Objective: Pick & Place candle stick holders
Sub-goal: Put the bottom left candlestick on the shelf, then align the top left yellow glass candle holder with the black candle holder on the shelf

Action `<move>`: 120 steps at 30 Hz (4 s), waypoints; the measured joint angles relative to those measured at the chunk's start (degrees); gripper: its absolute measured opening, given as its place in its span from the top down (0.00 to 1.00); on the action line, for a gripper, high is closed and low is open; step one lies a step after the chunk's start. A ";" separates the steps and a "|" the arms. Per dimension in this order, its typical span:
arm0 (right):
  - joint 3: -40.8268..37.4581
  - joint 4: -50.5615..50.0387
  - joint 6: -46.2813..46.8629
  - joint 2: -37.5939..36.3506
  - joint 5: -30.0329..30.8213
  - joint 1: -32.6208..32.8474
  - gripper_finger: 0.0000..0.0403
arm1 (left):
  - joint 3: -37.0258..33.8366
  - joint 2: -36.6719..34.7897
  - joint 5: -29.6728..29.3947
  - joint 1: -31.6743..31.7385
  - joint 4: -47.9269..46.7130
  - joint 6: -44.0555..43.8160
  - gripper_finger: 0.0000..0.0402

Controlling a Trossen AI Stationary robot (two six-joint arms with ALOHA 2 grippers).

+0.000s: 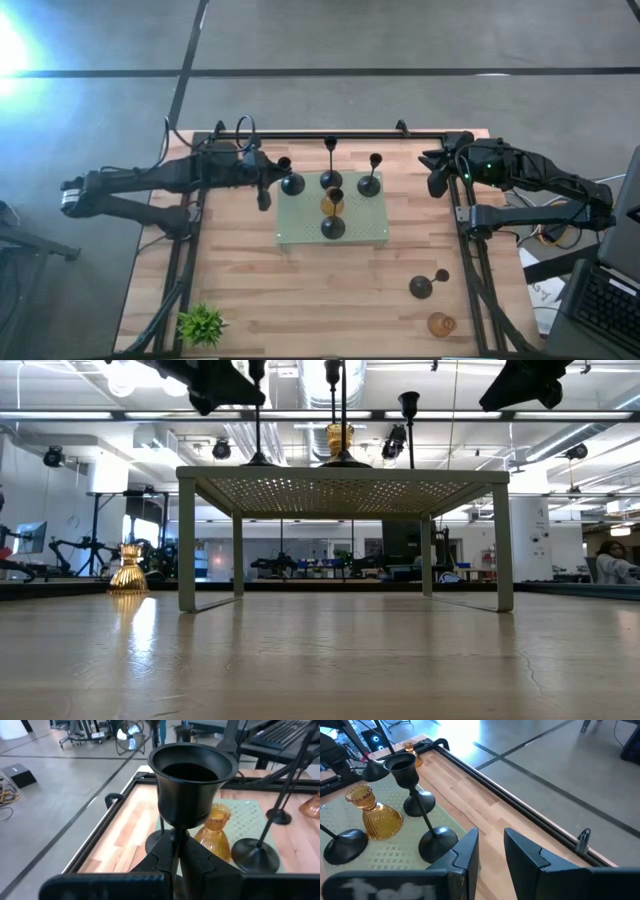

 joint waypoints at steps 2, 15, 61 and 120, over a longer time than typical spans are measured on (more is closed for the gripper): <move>0.00 0.00 -0.02 0.00 0.00 0.00 0.79 | 0.01 0.53 0.11 0.67 0.56 -0.01 0.96; 0.00 -0.13 -0.02 0.04 0.00 0.00 0.79 | -0.02 3.70 6.00 7.21 1.57 -1.21 0.96; 0.00 -0.20 -0.63 0.04 -0.04 0.00 0.78 | -3.96 5.69 10.54 8.73 5.67 -5.55 0.80; 0.00 -0.14 -2.12 0.02 -0.27 -0.02 0.78 | -2.08 6.93 -23.80 29.14 -48.17 -35.65 0.52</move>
